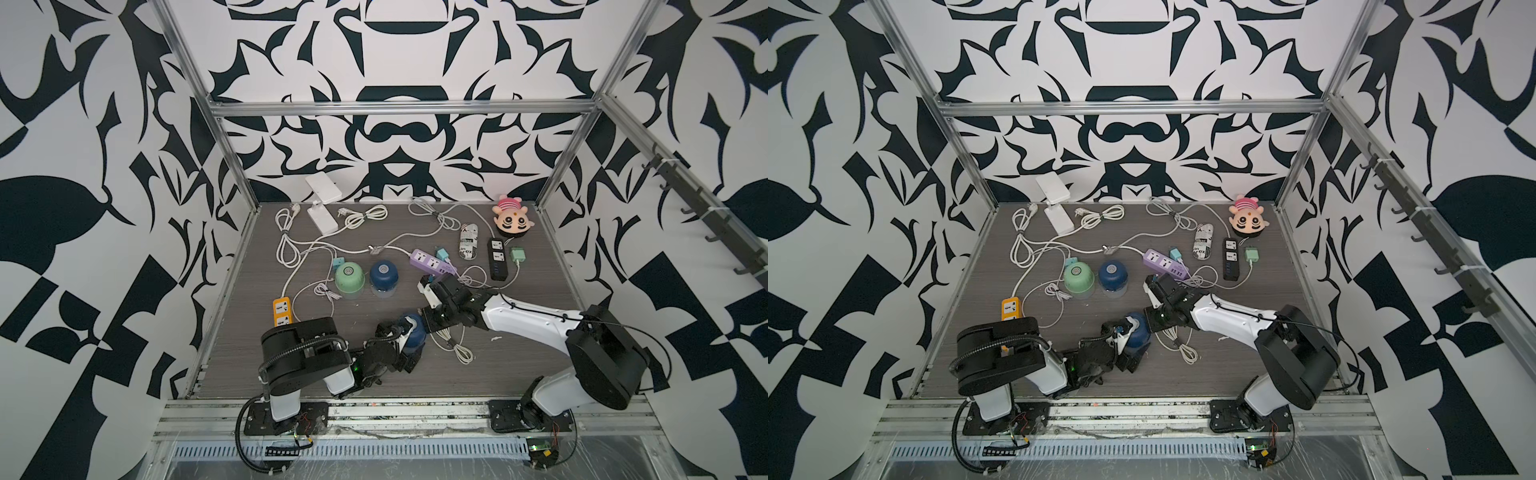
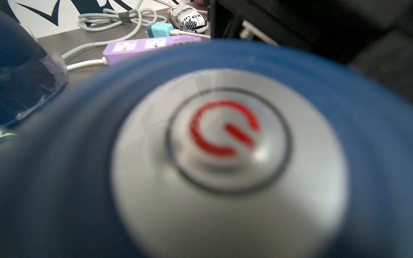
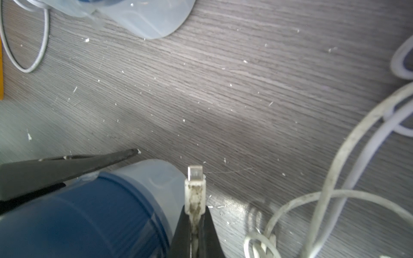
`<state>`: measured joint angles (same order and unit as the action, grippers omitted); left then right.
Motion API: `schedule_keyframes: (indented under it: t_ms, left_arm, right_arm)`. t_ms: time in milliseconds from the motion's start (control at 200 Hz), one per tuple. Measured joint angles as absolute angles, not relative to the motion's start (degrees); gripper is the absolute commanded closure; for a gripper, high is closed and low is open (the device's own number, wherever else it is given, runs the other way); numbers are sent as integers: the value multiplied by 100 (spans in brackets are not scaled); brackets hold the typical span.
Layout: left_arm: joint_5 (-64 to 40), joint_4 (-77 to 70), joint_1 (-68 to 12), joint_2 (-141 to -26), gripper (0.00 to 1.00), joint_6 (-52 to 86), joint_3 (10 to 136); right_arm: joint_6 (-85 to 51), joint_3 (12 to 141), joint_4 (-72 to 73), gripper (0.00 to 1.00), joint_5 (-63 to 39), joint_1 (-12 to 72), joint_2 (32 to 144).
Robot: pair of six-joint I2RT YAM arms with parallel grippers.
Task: Charge the cordless meat grinders
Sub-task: Pick up the cordless meat grinder at the center of the board.
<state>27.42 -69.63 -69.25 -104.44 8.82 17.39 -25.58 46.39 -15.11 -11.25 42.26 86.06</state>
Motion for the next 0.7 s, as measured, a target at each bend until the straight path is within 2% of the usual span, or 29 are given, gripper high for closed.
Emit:
schedule_keyframes:
  t_ms: [80, 135, 260, 500, 700]
  left_arm:
    - [2810, -7118, -6921, -10536, 14, 902, 1739]
    - [2849, -7218, -6917, -10591, 23, 871, 1739]
    - [2923, -7343, -6910, -10661, 29, 862, 1737]
    - [2963, -7266, -6882, -10525, 33, 735, 1730]
    - [2561, -6436, -6469, -9509, 36, 764, 1737]
  right_arm:
    - [-2563, 4633, -1514, 100, -1122, 4244, 8606]
    - [-2565, 4626, -1514, 100, -1114, 4244, 8604]
    - [-2578, 4595, -1542, 100, -1116, 4250, 8543]
    - [-2462, 4604, -2027, 100, -943, 4318, 7970]
    - [-2029, 5009, -3013, 100, -648, 4340, 7432]
